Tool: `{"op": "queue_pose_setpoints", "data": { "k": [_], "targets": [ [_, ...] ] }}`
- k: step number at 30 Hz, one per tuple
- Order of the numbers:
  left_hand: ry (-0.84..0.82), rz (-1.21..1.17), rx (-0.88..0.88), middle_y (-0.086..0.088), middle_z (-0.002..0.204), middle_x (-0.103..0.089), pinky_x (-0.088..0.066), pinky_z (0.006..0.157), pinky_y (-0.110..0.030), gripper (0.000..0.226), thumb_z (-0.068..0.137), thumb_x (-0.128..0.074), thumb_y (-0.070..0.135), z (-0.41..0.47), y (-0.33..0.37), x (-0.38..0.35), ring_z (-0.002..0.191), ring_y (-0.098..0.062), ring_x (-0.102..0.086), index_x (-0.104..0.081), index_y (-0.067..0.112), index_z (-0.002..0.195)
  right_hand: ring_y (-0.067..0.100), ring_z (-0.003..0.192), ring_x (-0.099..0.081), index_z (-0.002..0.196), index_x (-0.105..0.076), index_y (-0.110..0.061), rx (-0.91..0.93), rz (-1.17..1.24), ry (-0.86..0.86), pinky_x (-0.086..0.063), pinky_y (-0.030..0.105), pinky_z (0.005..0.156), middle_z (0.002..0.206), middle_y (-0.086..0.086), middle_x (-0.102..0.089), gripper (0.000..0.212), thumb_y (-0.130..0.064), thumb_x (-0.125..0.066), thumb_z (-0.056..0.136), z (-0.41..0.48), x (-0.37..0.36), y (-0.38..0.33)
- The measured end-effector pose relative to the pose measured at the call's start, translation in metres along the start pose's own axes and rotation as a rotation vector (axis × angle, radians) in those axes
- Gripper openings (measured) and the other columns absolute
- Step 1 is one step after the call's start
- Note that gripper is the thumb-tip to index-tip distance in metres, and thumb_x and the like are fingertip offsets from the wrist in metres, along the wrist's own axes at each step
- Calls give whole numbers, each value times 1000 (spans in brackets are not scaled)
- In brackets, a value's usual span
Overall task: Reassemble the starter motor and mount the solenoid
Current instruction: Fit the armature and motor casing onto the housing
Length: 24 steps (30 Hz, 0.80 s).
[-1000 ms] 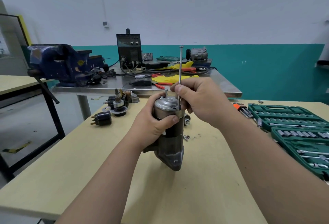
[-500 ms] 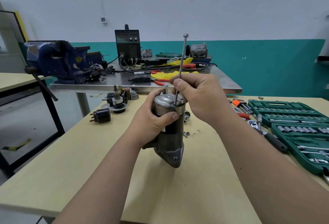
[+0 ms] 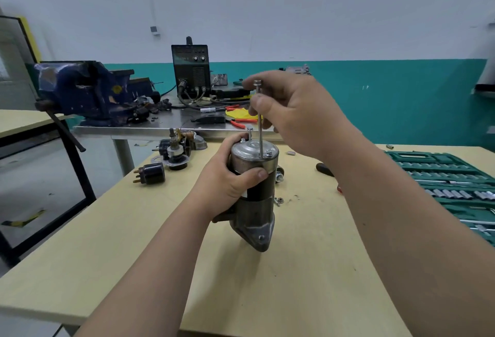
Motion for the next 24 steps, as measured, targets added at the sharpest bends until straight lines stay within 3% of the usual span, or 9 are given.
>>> {"op": "queue_pose_setpoints", "data": {
  "k": [2, 6, 10, 15, 18, 21, 24],
  "targets": [
    [-8, 2, -3, 32, 105, -63, -46, 74, -5, 62, 67, -78, 32, -1, 1, -1, 98, 9, -61, -48, 52, 117, 20, 80, -65, 125, -57, -24, 10, -1, 43, -54, 41, 78, 83, -4, -66, 33, -18, -57, 93, 0, 1, -1],
    [-10, -10, -1, 22, 112, -65, -47, 77, -8, 64, 64, -77, 44, -2, 1, 1, 101, 5, -62, -47, 51, 120, -1, 62, -54, 114, -65, -23, 78, -170, 101, -46, 16, 64, 71, -18, -57, 24, -20, -62, 90, -7, 0, 3],
    [-9, -24, -11, 22, 108, -65, -47, 76, -9, 63, 62, -73, 52, -3, 2, 4, 101, 6, -62, -47, 49, 119, 8, 98, -57, 125, -62, -23, 45, -224, -40, -48, 24, 85, 105, -10, -64, 31, -22, -57, 95, -23, -21, 10],
    [-22, 1, -6, 23, 104, -67, -46, 77, -9, 64, 61, -73, 52, -2, 1, 1, 99, 6, -62, -48, 42, 119, -3, 85, -52, 117, -67, -24, -1, -185, -42, -36, 0, 71, 91, -26, -53, 26, -17, -54, 96, -21, -13, 14],
    [-24, 32, 1, 30, 98, -67, -46, 74, -6, 53, 67, -76, 42, 0, 0, 1, 95, 8, -62, -50, 43, 114, -2, 85, -54, 114, -68, -25, -31, -194, -41, -38, -1, 68, 93, -20, -60, 24, -20, -57, 94, -20, -13, 15],
    [-16, 37, 10, 22, 99, -68, -45, 71, -5, 48, 70, -72, 37, 2, 1, 2, 92, 10, -62, -51, 41, 113, -1, 91, -53, 118, -67, -22, -19, -266, 51, -39, 2, 73, 101, -12, -65, 25, -21, -57, 95, -22, -13, 15],
    [-23, 53, -6, 17, 102, -67, -46, 73, -8, 50, 70, -73, 33, 2, 3, 1, 92, 6, -63, -52, 41, 114, -3, 90, -57, 112, -70, -23, -73, -63, 62, -42, 3, 77, 98, -16, -66, 23, -18, -59, 93, -28, -16, 19]
  ]
}}
Point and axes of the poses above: each hand's wrist, its own z-axis towards the middle knuckle, its own x-axis out of the back of the hand, y = z × x, the point moved 5 cm from there along z, towards the middle knuckle
